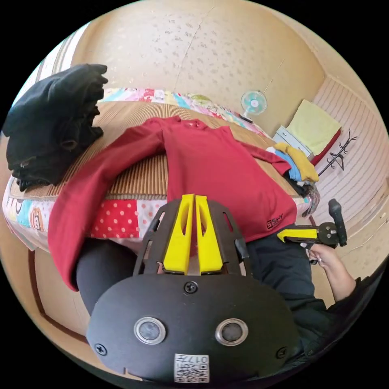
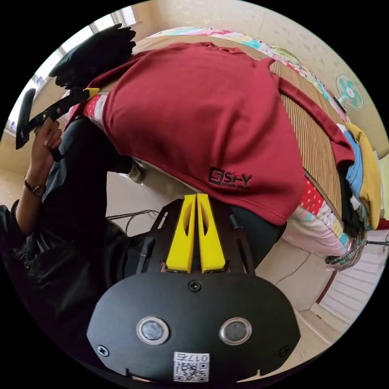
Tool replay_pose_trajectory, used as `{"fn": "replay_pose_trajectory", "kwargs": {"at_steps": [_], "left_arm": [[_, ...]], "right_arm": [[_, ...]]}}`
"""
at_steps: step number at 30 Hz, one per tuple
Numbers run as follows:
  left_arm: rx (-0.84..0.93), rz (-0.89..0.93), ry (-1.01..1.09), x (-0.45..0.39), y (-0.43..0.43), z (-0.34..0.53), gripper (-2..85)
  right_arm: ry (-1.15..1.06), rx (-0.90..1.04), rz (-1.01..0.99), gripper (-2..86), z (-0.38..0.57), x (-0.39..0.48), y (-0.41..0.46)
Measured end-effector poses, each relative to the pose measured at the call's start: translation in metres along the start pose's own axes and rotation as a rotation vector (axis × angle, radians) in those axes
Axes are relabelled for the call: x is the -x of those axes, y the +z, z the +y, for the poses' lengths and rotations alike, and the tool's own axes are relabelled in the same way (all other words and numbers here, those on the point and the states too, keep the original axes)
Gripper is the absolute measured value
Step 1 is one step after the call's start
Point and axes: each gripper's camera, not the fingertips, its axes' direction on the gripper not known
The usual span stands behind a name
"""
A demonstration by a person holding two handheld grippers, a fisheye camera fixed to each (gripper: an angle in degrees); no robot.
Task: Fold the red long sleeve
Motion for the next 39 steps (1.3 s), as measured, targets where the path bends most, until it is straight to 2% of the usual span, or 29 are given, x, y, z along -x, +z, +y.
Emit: {"fn": "replay_pose_trajectory", "kwargs": {"at_steps": [3,6,7,8,9,10,13,17,21,23,26,28,30,32,35,37,39], "left_arm": [[0.014,-0.007,0.024,0.013,0.016,-0.035,5.2],[0.105,-0.019,0.045,0.023,0.076,-0.046,6.2],[0.144,-0.04,0.041,0.025,0.093,-0.044,5.9],[0.083,-0.038,0.05,0.029,0.096,-0.035,5.3],[0.094,-0.025,0.013,0.035,0.092,-0.035,5.1],[0.12,-0.023,0.003,0.036,0.09,-0.037,5.0],[0.224,-0.072,0.093,0.029,0.083,-0.045,4.4],[0.322,-0.077,0.118,0.04,0.069,-0.045,3.8],[0.54,-0.053,0.108,0.063,0.055,-0.055,2.4],[0.519,-0.045,0.096,0.069,0.044,-0.048,1.9],[0.363,-0.066,0.119,0.066,0.018,-0.026,1.0],[0.229,-0.07,0.145,0.061,-0.005,-0.014,-0.2],[0.007,0.035,0.224,0.057,-0.032,-0.001,-0.6],[-0.085,0.135,0.269,0.062,-0.033,0.006,-0.5],[0.004,0.297,0.233,0.079,-0.002,-0.007,0.6],[0.096,0.314,0.184,0.09,0.025,-0.012,1.2],[0.106,0.323,0.15,0.102,0.04,-0.009,-0.2]], "right_arm": [[0.016,-0.224,0.034,0.3,-0.009,-0.022,-0.039],[0.101,-0.283,0.053,0.4,-0.032,-0.067,-0.032],[0.129,-0.273,0.013,0.5,-0.039,-0.089,-0.014],[0.157,-0.237,-0.014,0.5,-0.042,-0.101,-0.001],[0.213,-0.211,-0.117,0.5,-0.04,-0.125,0.017],[0.275,-0.271,-0.228,0.5,-0.027,-0.144,0.016],[0.353,-0.272,-0.365,0.6,0.001,-0.164,0.021],[0.34,-0.148,-0.293,0.6,0.021,-0.142,0.026],[0.228,0.099,-0.118,0.6,0.031,-0.081,0.048],[0.151,0.143,-0.07,0.5,0.036,-0.058,0.053],[0.084,0.144,-0.161,0.5,0.049,-0.046,0.047],[0.094,0.035,-0.304,0.7,0.062,-0.064,0.027],[0.117,-0.137,-0.389,0.9,0.075,-0.092,0.002],[0.221,-0.28,-0.453,1.3,0.085,-0.137,-0.017],[0.45,-0.521,-0.648,2.8,0.103,-0.236,-0.033],[0.644,-0.713,-0.827,6.2,0.117,-0.313,-0.03],[0.717,-0.818,-0.815,9.0,0.118,-0.357,-0.03]]}}
